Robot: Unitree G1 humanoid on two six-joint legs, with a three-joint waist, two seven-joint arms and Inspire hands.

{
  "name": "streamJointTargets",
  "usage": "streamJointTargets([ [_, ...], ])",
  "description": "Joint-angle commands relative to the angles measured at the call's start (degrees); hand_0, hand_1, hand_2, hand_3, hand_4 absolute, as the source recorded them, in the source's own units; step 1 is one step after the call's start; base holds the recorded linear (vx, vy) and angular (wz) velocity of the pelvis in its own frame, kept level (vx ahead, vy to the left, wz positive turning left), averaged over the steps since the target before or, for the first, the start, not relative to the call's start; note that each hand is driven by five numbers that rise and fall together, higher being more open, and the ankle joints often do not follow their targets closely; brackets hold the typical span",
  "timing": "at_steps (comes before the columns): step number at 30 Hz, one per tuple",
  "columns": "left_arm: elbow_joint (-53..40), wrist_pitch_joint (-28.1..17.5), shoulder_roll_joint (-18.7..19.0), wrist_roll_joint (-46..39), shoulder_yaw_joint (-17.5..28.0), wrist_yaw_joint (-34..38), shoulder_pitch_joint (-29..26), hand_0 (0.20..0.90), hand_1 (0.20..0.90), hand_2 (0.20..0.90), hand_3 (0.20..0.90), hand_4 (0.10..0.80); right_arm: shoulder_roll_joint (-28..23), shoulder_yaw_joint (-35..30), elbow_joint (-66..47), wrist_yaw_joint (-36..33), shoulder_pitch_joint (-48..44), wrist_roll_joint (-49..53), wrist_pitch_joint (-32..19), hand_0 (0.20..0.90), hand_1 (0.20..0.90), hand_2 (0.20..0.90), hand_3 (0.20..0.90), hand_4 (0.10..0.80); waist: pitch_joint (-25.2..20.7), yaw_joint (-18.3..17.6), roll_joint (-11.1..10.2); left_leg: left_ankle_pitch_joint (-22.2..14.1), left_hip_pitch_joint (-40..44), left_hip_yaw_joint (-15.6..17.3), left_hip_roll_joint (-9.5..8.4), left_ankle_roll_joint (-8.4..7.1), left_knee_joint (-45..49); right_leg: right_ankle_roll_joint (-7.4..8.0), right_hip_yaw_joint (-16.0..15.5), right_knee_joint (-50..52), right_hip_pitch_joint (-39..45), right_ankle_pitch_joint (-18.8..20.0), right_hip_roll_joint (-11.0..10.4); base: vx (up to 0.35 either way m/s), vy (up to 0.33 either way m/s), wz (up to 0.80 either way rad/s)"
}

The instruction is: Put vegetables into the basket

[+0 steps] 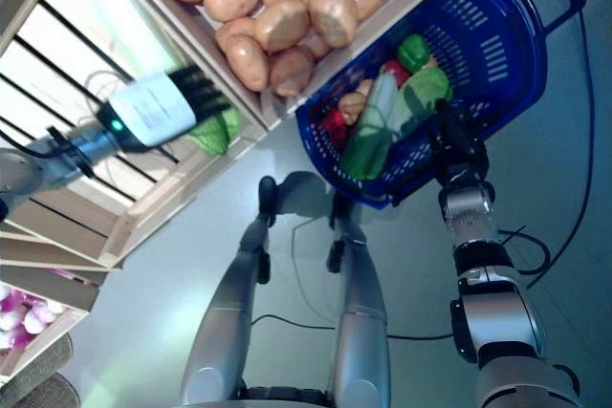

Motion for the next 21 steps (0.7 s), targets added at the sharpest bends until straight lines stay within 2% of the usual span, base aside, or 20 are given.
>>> streamJointTargets([
  [1,-2.15,0.96,-1.33,-1.12,4.61,-0.45,-0.18,0.3,0.3,0.3,0.3,0.4,-7.12,-0.52,-1.92,1.86,0.6,1.92,-1.84,0.9,0.9,0.9,0.9,0.8,-0.25,-1.45,2.3,-0.9,-1.97,2.44,1.19,-2.14,4.51,4.54,0.58,-6.56,5.47,6.07,-0.29,0.0,0.0,0.0],
  [12,-2.64,5.94,-1.14,-5.45,7.27,5.9,0.5,0.3,0.3,0.3,0.3,0.4,-6.68,-1.02,-3.51,2.78,2.44,1.27,-3.09,0.9,0.9,0.9,0.9,0.8,-0.25,-1.11,0.93,-1.23,2.34,2.69,1.46,-2.14,2.92,4.44,-0.48,-7.41,10.35,5.08,-0.22,0.0,0.0,0.0],
  [14,-2.7,7.03,-0.84,-6.71,9.47,8.39,0.96,0.3,0.3,0.3,0.3,0.4,-6.63,-1.66,-4.23,3.88,3.46,0.67,-3.41,0.9,0.9,0.9,0.9,0.8,-0.25,-0.88,0.5,-1.32,3.73,2.55,1.37,-2.2,2.74,4.5,-0.78,-7.59,11.94,4.86,-0.36,0.0,0.0,0.0],
  [21,-5.12,5.26,1.21,-7.41,16.67,12.11,5.84,0.3,0.3,0.3,0.3,0.4,-5.07,-3.19,-9.61,4.72,8.48,-4.18,-5.82,0.9,0.9,0.9,0.9,0.8,-1.05,-0.29,-0.28,-0.91,10.78,2.74,1.32,-1.96,-1.2,4.92,-1.75,-10.14,18.66,4.78,-0.46,0.016,0.003,0.0],
])
